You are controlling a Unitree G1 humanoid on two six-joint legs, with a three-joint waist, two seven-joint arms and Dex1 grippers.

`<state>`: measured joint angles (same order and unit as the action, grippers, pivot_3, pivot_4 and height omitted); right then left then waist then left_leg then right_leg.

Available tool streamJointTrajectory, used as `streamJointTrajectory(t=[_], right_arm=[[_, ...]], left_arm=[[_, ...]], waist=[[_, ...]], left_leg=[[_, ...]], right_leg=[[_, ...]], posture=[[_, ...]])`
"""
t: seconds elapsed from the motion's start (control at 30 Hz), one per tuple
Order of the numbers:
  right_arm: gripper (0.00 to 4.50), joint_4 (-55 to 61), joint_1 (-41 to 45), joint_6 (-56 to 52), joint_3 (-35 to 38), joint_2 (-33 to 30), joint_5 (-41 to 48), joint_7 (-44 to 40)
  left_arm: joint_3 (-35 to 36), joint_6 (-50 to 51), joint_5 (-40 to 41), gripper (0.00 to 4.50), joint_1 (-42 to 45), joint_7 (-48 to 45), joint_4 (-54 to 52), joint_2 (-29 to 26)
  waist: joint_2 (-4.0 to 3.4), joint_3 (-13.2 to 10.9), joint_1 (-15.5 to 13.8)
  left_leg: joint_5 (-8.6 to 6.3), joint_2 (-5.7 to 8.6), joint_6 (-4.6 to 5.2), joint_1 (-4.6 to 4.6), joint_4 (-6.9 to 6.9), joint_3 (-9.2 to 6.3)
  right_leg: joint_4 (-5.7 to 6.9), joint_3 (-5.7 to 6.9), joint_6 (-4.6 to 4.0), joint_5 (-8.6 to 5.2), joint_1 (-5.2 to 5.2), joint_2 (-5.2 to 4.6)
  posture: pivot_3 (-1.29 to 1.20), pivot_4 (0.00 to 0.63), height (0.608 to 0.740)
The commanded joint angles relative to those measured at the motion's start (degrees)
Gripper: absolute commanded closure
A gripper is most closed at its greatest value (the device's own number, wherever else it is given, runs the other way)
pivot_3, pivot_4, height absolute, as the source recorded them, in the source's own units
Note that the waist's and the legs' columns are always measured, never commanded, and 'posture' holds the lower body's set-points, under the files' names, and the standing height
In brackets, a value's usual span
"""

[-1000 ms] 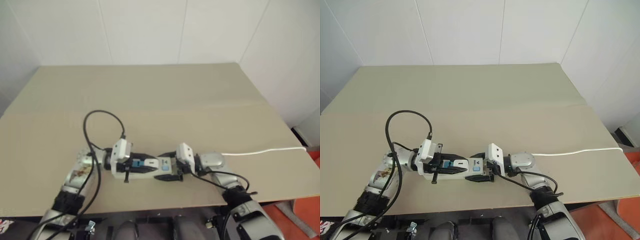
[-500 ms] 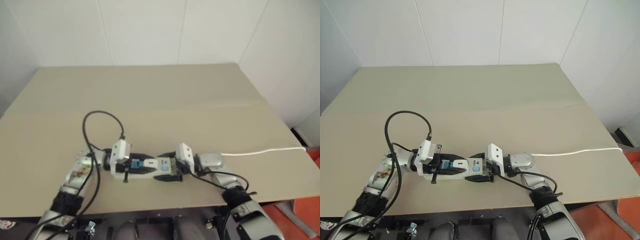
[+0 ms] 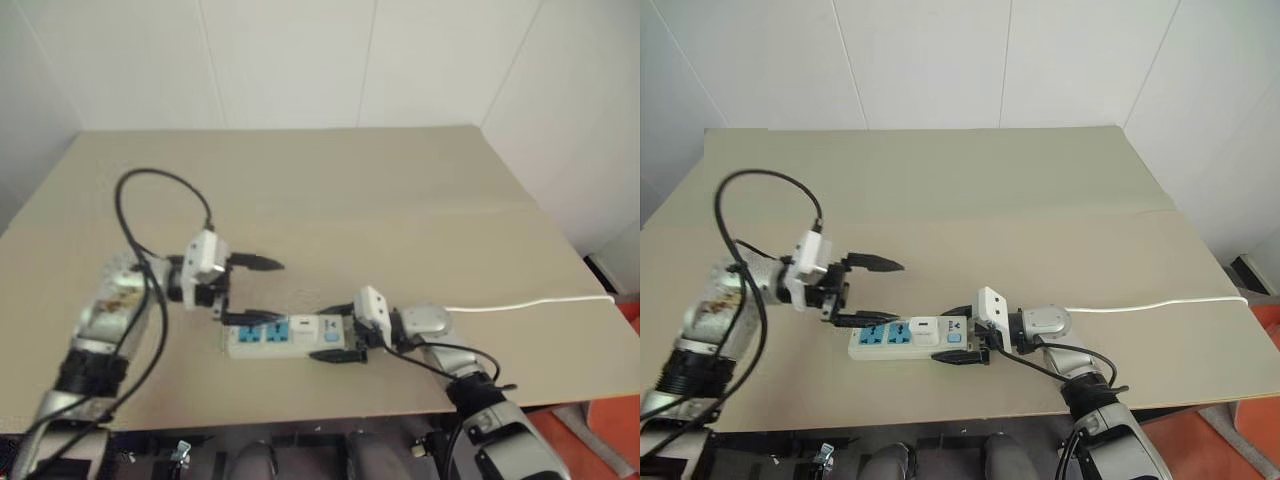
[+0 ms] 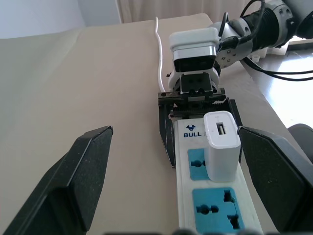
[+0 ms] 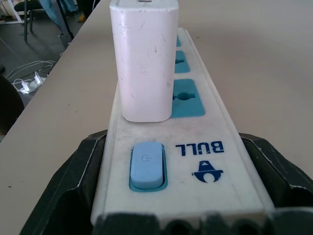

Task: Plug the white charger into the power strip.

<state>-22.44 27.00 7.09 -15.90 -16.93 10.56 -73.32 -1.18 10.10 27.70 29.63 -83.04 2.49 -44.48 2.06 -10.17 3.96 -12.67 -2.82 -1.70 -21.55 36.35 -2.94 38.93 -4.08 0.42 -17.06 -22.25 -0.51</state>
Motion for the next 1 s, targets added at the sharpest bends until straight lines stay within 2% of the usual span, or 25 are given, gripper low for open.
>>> streamJointTrajectory(t=[0.03, 0.17, 0.27, 0.43, 0.67, 0.83, 1.0], right_arm=[[0.03, 1.57, -1.96, -2.19, -0.50, -1.24, 0.65, -1.22], [0.01, 5.99, -3.75, -3.34, 1.28, -3.05, 1.47, 0.85], [0.01, 12.47, -7.02, -5.56, 5.38, -7.62, 3.64, 2.35], [0.01, 24.18, -15.57, -9.89, 13.84, -16.96, 8.25, 4.50], [0.01, 36.57, -29.10, -16.20, 26.76, -25.81, 15.14, 7.22], [0.01, 41.46, -33.68, -20.12, 31.98, -27.04, 17.04, 11.89], [0.01, 43.48, -35.35, -21.42, 31.07, -25.71, 15.72, 16.04]], left_arm=[[3.84, 1.13, 2.27, 0.00, 0.16, 1.64, -4.32, -1.18], [5.82, 1.37, 0.89, 0.00, -3.98, 6.30, -7.87, -1.47], [9.64, 3.90, 2.71, 0.00, -10.18, 11.25, -12.87, -1.81], [18.75, 8.79, 4.94, 0.00, -22.08, 17.04, -19.93, -3.52], [32.96, 13.68, 6.64, 0.00, -38.81, 22.44, -28.31, -3.24], [38.77, 16.20, 7.65, 0.00, -47.74, 25.32, -33.86, -1.51], [38.36, 18.31, 7.60, 0.00, -49.44, 30.88, -37.84, 0.46]], waist=[[-0.05, -0.03, -0.13], [-0.08, -0.06, -0.53], [-0.13, -0.13, -0.91], [-0.16, -0.37, -1.71], [-0.21, -0.44, -1.53], [-0.20, -0.44, -1.45], [-0.19, -0.44, -1.86]], left_leg=[[0.00, 0.01, 0.00, -0.01, 0.00, 0.01], [0.00, 0.03, 0.00, -0.16, 0.01, 0.00], [0.00, 0.05, 0.00, -0.42, 0.02, -0.01], [0.00, 0.22, 0.00, -0.84, 0.16, -0.03], [0.00, 0.21, -0.01, -0.68, 0.14, 0.02], [-0.01, 0.18, -0.01, -0.57, 0.14, 0.06], [-0.01, 0.19, -0.02, -0.52, 0.14, 0.05]], right_leg=[[-0.03, 0.00, 0.00, 0.00, 0.01, -0.02], [-0.13, 0.03, -0.04, 0.02, -0.03, -0.09], [-0.16, 0.06, -0.21, 0.13, -0.23, -0.14], [-0.14, 0.10, -0.27, 0.17, -0.57, -0.39], [-0.15, 0.07, 0.08, -0.03, -0.42, -0.41], [-0.24, 0.03, 0.17, -0.09, -0.27, -0.39], [-0.33, 0.07, 0.19, -0.11, -0.14, -0.39]], posture=[[0.00, 0.150, 0.740], [0.00, 0.150, 0.740], [0.00, 0.150, 0.740], [0.00, 0.150, 0.740], [0.00, 0.150, 0.740], [0.00, 0.150, 0.740], [0.00, 0.150, 0.740]])
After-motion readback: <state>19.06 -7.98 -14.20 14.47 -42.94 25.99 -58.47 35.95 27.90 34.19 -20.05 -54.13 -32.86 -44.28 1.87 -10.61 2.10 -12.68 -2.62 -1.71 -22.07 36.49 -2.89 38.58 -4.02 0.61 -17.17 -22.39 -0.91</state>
